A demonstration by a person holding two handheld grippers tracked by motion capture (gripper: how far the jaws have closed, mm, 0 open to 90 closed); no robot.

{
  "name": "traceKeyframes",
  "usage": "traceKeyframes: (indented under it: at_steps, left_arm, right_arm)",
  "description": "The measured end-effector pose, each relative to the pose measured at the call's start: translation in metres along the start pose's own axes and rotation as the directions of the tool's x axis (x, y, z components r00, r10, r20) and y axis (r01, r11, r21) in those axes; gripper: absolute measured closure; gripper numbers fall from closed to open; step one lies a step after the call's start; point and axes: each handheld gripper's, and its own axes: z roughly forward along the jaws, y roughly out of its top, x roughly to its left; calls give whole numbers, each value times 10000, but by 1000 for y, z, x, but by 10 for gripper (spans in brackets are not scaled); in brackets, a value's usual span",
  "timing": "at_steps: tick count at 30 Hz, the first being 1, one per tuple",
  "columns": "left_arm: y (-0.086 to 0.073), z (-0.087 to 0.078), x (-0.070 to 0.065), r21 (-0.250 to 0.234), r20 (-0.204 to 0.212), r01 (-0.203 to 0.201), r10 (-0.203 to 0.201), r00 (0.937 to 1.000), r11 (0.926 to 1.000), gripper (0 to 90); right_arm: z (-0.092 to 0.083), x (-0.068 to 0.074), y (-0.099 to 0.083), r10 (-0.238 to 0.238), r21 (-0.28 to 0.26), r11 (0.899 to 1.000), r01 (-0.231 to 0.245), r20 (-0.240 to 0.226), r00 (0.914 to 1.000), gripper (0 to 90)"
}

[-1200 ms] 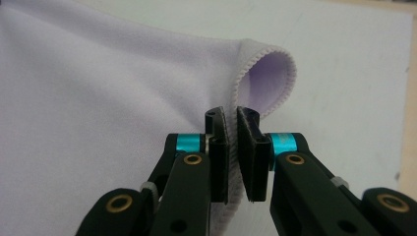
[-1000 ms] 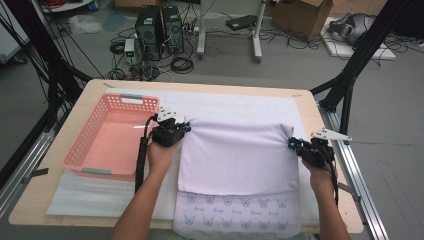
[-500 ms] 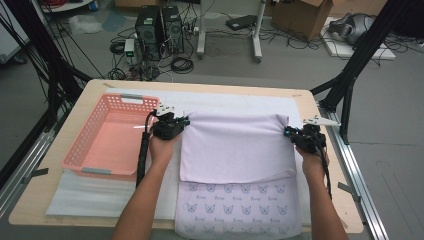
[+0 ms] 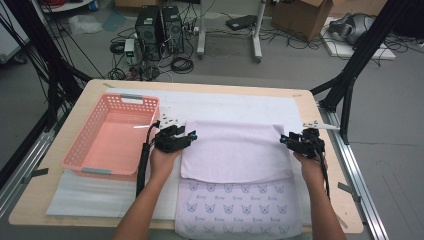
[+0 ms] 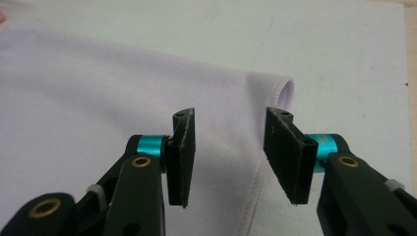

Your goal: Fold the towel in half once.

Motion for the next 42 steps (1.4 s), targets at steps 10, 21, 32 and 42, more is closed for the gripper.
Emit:
traceKeyframes:
  at_steps: [10,21,32,42]
  left_arm:
    - [-19,-23,-12,209,873,155,-173,9960,9997,353]
    - [-44,-51,-17,-155,1284,183,-161,9916,9997,338]
    - [-70,-73,-23,849,958,178,-260,9951,9962,475]
    - [-75,-73,-38,1731,523,-60,-31,9986,9849,830]
  right_arm:
    - [-25,10,-21,-374,253,9989,398,-886,9954,466]
    - [-50,17,-50,-425,358,9983,466,-1070,9933,452]
    - [-65,32,-77,-1066,334,9933,1108,-1100,9882,531]
    - [-66,32,-89,-1459,279,9884,1496,-1049,9837,858]
